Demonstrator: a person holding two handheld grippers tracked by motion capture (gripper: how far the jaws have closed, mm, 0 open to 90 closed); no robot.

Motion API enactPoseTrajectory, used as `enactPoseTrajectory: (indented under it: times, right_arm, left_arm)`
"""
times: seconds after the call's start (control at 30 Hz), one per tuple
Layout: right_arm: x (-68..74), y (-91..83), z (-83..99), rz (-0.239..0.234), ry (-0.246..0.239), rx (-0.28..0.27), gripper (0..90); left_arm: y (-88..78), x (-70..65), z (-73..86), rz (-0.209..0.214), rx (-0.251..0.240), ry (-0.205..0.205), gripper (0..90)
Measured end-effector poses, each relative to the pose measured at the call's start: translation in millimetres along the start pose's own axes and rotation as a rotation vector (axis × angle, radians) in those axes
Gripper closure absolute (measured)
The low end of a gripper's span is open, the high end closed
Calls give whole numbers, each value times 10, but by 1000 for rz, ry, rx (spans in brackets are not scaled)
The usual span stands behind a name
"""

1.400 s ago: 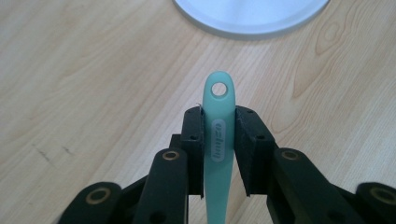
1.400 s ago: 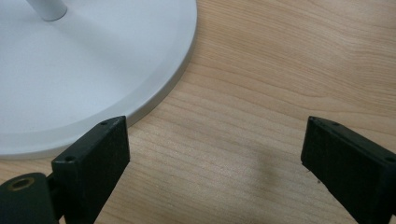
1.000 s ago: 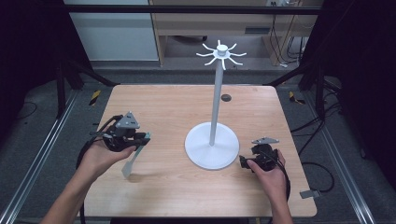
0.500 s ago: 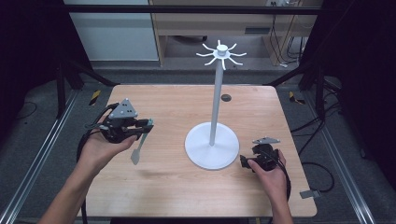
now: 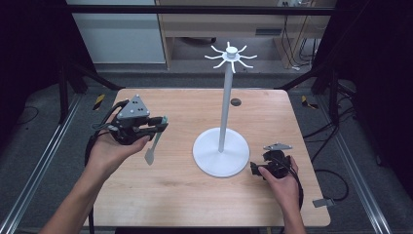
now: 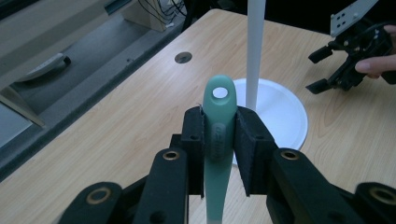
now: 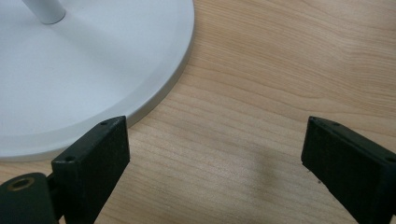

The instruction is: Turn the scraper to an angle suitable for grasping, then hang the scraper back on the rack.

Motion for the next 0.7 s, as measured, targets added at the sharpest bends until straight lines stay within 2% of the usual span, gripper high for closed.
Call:
enactPoseTrajectory:
  times: [0.33, 0.7]
  right_arm:
    - [-5, -9, 1, 1, 0, -2, 81]
    - [-10, -21, -6, -2, 2, -10, 79]
  left_arm:
    - [-109, -53, -350, -9, -54, 24, 742]
    - [-79, -111, -582, -19, -89, 16, 742]
Point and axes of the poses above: each handheld gripper's, and its own axes: y roughly forward along the jaws, z roughly out of its underside, x roughly to its left, the point moved 5 cm from there along y, roughly forward along the jaws, and after that the axes turned 12 degrees about -z, right-handed, at the moved point
